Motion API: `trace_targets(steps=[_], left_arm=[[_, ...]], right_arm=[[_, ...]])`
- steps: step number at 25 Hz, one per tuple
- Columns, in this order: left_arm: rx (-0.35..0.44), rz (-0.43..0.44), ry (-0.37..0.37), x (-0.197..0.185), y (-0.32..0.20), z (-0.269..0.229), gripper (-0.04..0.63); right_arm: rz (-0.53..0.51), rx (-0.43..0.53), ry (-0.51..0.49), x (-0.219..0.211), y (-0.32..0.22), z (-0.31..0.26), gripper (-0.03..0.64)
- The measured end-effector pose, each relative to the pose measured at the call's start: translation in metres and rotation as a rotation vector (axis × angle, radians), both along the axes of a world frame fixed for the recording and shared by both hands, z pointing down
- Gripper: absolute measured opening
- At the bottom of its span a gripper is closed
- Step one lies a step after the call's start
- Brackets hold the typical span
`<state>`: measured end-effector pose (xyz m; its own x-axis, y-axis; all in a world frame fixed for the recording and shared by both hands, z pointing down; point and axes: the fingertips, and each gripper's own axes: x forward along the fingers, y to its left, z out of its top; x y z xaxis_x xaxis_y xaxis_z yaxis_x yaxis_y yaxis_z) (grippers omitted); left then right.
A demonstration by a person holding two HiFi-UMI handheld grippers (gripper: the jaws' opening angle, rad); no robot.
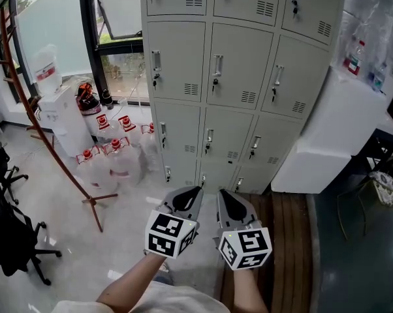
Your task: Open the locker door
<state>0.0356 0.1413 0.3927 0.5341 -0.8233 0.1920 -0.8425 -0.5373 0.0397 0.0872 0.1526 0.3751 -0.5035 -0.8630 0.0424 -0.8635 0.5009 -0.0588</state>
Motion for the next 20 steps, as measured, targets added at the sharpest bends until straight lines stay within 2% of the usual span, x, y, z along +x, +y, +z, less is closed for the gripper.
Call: trace_targets(steps=[9,20], left_arm=[[-0.011,0.001,0.023,-0.009,-0.046,0.014,0.006],[-0.031,0.064,0.062,-0.042,-0.184,0.017,0.006]], right_arm=[[-0.010,-0.011,0.015,-0.012,-0.046,0.015,0.003],[0.042,-0.052,0.052,-0.049,-0.180,0.022,0.003]])
